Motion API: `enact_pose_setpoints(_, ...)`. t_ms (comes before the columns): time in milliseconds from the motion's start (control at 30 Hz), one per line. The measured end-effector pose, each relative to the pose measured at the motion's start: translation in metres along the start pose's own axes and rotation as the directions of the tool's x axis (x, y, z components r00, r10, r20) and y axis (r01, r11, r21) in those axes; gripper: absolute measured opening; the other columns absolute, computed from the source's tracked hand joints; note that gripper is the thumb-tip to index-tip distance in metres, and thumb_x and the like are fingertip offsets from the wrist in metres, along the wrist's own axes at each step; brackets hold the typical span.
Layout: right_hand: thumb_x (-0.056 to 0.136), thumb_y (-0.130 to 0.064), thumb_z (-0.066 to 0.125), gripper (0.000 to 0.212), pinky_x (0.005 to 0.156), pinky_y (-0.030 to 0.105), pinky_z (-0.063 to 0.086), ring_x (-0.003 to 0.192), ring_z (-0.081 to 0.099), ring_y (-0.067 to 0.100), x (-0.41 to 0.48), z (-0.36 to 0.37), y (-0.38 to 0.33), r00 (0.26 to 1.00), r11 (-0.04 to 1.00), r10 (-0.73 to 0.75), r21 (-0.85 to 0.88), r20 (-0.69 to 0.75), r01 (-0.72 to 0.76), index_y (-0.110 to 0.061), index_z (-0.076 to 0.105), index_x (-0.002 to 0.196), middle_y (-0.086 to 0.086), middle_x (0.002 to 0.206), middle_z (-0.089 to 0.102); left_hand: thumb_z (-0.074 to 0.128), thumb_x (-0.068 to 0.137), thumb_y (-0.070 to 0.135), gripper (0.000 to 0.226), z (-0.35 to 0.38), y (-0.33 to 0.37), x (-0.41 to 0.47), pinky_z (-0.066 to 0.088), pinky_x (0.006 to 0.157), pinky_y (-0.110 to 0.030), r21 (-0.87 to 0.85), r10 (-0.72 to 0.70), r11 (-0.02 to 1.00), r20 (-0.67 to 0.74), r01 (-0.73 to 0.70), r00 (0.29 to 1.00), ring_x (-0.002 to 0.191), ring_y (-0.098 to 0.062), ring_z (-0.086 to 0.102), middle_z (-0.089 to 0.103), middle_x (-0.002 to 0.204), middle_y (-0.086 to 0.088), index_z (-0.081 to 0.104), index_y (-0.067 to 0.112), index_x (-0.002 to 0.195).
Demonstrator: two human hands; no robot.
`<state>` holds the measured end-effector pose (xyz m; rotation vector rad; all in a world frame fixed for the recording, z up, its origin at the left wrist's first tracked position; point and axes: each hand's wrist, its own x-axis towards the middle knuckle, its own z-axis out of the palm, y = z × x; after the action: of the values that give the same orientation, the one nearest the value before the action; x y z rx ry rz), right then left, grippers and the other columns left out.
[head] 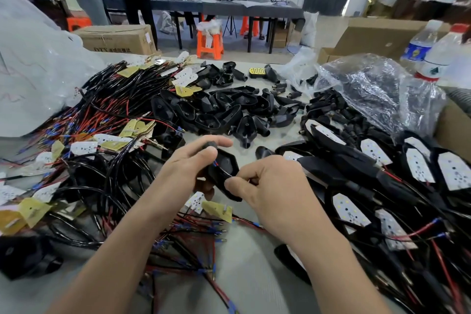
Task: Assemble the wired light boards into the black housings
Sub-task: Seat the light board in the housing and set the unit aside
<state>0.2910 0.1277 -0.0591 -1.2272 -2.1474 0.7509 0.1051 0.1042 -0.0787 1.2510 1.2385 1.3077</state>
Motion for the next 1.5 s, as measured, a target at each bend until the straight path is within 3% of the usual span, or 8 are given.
enact_pose_setpoints(233,0.092,-0.045,0.062,0.044,0.063,0.041,0.043,0.061,0.051,0.024,-0.001,0.006,-0.009,0.969,0.999,0.001,-0.052,-0.248,-0.015,-0.012,0.059,0.065,0.003,0.053,0.052,0.058,0.089,0.033,0.022,0.004,0.003,0.001,0.054,0.057,-0.028,-0.168,-0.041,0.985,-0.014,0.038,0.999,0.067,-0.018,0.062,0.066,0.079,-0.004,0.076,0.024,0.099)
enact_pose_setpoints(533,0.094,-0.044,0.061,0.041,0.055,0.037,0.041,0.058,0.051,0.024,-0.003,0.010,-0.016,0.988,0.994,-0.044,-0.107,-0.147,0.028,-0.017,0.054,0.063,-0.001,0.052,0.048,0.075,0.076,0.042,0.033,0.010,0.005,-0.003,0.057,0.062,-0.029,-0.220,-0.080,0.970,0.131,0.107,0.988,0.069,-0.018,0.065,0.071,0.082,-0.010,0.079,0.015,0.095)
enact_pose_setpoints(700,0.085,-0.033,0.070,0.012,0.056,0.019,0.040,0.060,0.055,0.007,-0.005,0.014,-0.016,0.957,0.991,-0.041,0.110,-0.288,0.076,-0.028,0.060,0.085,-0.012,0.058,0.057,0.065,0.086,0.040,0.033,0.012,0.006,0.000,0.062,0.075,-0.034,-0.300,-0.148,0.945,-0.042,0.129,0.988,0.090,-0.024,0.072,0.077,0.101,-0.012,0.083,0.016,0.099)
enact_pose_setpoints(767,0.081,-0.030,0.068,0.025,0.061,0.019,0.044,0.064,0.059,0.009,-0.007,0.016,-0.017,0.949,0.968,-0.016,0.233,-0.314,0.094,-0.034,0.048,0.095,-0.009,0.066,0.061,0.066,0.088,0.033,0.026,0.010,0.006,0.002,0.060,0.075,-0.033,-0.373,-0.219,0.915,-0.148,0.151,0.964,0.091,-0.024,0.070,0.076,0.098,-0.012,0.083,0.014,0.090)
enact_pose_setpoints(1033,0.086,-0.017,0.070,0.024,0.068,0.021,0.054,0.071,0.065,0.007,-0.002,0.016,-0.010,0.968,0.879,0.144,0.477,-0.205,-0.030,-0.037,0.062,0.096,-0.009,0.087,0.069,0.057,0.095,0.020,0.027,-0.001,0.009,0.005,0.053,0.052,-0.018,-0.593,-0.234,0.803,-0.214,0.064,0.948,0.054,-0.005,0.051,0.051,0.065,0.003,0.083,0.017,0.086)
enact_pose_setpoints(1100,0.088,-0.018,0.071,0.023,0.060,0.033,0.058,0.058,0.067,0.015,-0.002,0.014,-0.010,0.983,0.822,0.158,0.564,-0.094,-0.079,-0.037,0.064,0.099,-0.006,0.081,0.072,0.058,0.093,0.029,0.028,-0.001,0.009,0.003,0.054,0.054,-0.020,-0.520,-0.169,0.852,-0.153,0.066,0.974,0.056,-0.006,0.052,0.059,0.069,0.002,0.082,0.017,0.083)
enact_pose_setpoints(1200,0.090,-0.032,0.067,0.013,0.047,0.018,0.040,0.044,0.052,0.005,-0.002,0.015,-0.007,0.989,0.909,0.123,0.409,-0.087,-0.077,-0.043,0.065,0.098,-0.004,0.060,0.067,0.055,0.097,0.034,0.035,0.006,0.005,0.002,0.056,0.059,-0.023,-0.341,-0.120,0.938,-0.145,0.064,0.982,0.058,-0.006,0.054,0.066,0.074,0.000,0.082,0.018,0.081)
enact_pose_setpoints(1500,0.067,-0.030,0.085,0.044,0.082,0.026,0.055,0.090,0.072,0.001,-0.001,0.012,-0.012,0.991,0.854,0.023,0.519,-0.134,0.050,-0.053,0.071,0.103,-0.021,0.096,0.076,0.043,0.109,0.025,0.046,0.005,0.010,0.006,0.055,0.053,-0.023,-0.415,-0.104,0.909,-0.273,-0.020,0.956,0.053,-0.007,0.058,0.068,0.070,-0.002,0.081,0.013,0.088)
